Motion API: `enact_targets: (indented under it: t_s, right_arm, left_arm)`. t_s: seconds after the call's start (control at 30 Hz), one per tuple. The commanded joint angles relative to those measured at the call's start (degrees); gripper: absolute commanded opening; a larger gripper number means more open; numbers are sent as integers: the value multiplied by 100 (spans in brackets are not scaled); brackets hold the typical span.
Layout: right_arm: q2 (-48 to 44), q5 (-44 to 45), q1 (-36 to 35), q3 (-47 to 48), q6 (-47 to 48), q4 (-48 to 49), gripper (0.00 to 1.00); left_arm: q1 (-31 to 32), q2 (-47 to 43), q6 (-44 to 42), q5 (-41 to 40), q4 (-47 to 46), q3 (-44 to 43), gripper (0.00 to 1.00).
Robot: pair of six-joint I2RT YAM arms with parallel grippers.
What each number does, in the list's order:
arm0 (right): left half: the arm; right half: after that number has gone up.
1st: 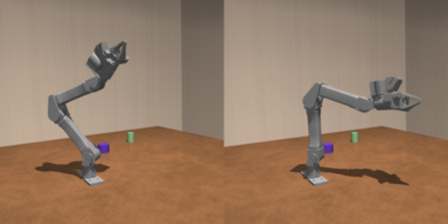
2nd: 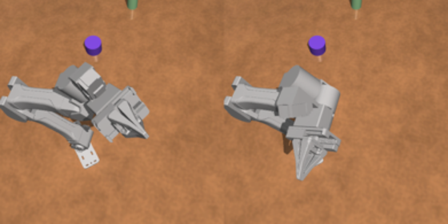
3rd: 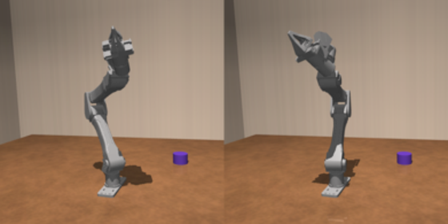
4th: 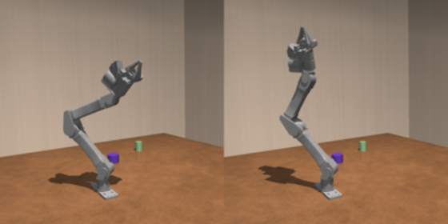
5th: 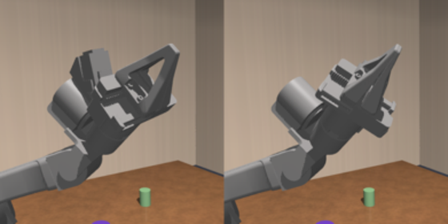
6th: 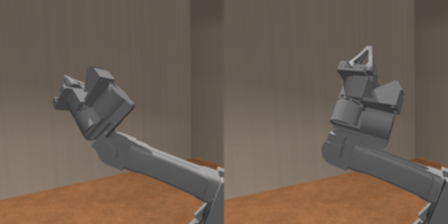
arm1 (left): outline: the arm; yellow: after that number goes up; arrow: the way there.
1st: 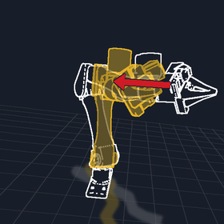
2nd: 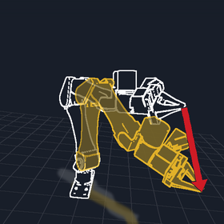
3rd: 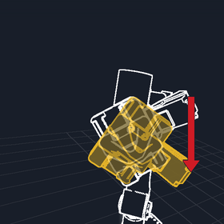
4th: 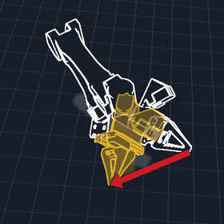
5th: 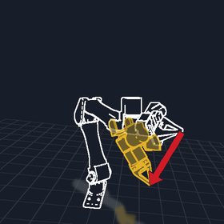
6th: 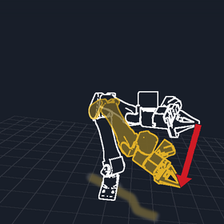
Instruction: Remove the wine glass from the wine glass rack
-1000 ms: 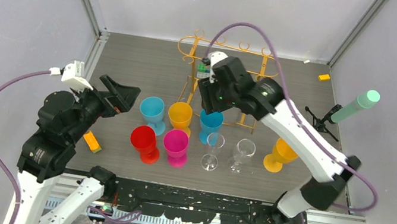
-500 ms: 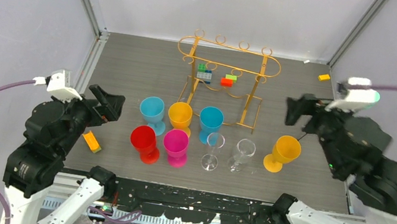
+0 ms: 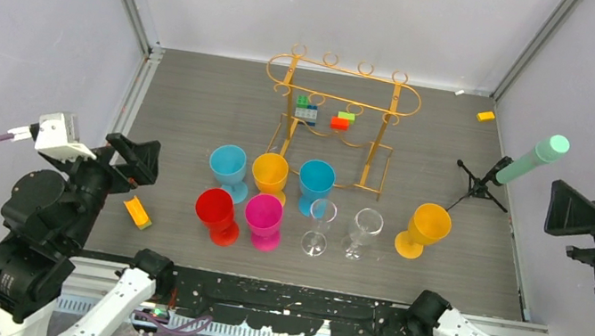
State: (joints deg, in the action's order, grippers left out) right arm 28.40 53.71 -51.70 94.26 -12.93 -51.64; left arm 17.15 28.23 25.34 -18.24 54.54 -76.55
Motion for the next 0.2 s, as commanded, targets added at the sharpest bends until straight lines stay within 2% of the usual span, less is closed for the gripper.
enact_targets:
  t_s: [0.0, 0.17]
  right_arm:
    - [-21, 267, -9, -173, -146, 121, 95]
    - [-24, 288, -7, -237, -155, 117, 96]
  left_arm:
    - [-1, -38, -166, -112, -76, -152, 100]
    - [-5, -213, -100, -151, -284, -22, 100]
